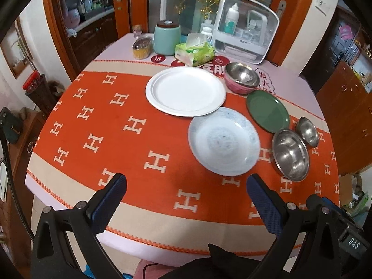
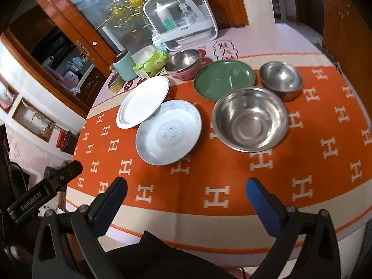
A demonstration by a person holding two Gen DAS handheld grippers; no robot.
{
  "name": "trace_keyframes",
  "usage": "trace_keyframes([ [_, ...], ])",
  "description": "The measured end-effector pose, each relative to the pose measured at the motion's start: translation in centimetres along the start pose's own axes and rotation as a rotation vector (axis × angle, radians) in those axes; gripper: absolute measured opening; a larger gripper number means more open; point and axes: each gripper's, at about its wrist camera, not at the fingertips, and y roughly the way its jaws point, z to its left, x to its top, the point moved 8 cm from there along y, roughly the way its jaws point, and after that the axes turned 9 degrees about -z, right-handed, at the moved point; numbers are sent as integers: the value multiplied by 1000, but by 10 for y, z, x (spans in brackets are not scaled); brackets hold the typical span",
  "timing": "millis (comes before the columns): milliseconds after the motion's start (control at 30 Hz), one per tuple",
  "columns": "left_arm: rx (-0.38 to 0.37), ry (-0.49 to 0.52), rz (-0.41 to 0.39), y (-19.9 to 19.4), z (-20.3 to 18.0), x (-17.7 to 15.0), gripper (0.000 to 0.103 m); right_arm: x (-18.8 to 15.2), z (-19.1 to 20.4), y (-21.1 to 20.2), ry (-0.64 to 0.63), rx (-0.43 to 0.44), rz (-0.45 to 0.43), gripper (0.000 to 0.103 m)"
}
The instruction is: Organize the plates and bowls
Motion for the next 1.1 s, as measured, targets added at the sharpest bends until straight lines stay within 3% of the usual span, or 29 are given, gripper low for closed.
trace_keyframes([
  [367,14,65,121,55,54,33,98,10,34,57,80,-19,91,102],
  [767,32,92,173,137,113,97,98,65,48,125,103,-117,20,102],
  [1100,-49,24,210,213,133,132,98,105,65,186,44,-104,-79,94],
])
